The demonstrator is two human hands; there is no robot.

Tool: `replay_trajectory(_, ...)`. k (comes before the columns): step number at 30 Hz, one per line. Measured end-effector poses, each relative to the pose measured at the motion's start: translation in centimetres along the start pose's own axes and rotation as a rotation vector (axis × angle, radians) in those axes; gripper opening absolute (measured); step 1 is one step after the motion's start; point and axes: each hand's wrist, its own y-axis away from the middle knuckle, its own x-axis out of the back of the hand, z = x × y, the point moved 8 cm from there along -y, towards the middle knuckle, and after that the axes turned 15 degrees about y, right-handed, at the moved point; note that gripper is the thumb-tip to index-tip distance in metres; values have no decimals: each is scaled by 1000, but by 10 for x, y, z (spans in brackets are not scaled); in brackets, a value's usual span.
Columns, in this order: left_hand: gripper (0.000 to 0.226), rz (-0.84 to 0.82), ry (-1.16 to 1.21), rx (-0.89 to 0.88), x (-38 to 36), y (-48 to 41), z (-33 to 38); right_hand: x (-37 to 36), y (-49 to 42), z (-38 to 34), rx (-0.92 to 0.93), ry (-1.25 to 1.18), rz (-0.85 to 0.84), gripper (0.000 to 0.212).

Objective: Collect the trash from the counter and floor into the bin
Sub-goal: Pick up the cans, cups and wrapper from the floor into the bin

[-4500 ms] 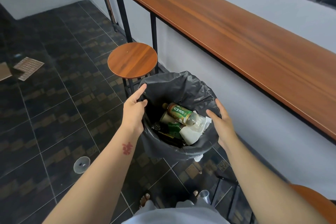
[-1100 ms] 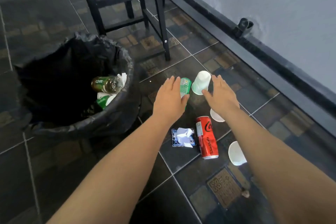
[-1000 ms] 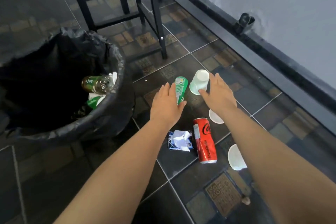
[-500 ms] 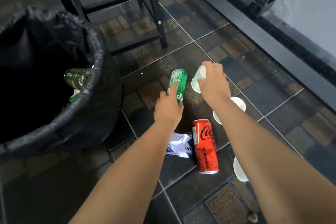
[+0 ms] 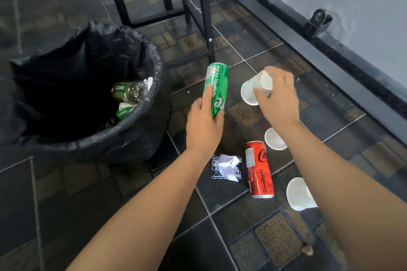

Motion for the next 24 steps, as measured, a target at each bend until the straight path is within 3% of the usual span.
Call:
replay_trajectory(13, 64, 345, 94, -302, 150, 11, 86, 94, 18, -132, 102, -381, 274, 60)
replay_trajectory(17, 63, 431, -107, -156, 213, 7, 52, 94, 29, -191, 206, -501, 266, 58)
replay_trajectory(24, 64, 319, -431, 154, 252, 14, -17, 34, 53, -256, 423, -279, 2, 57)
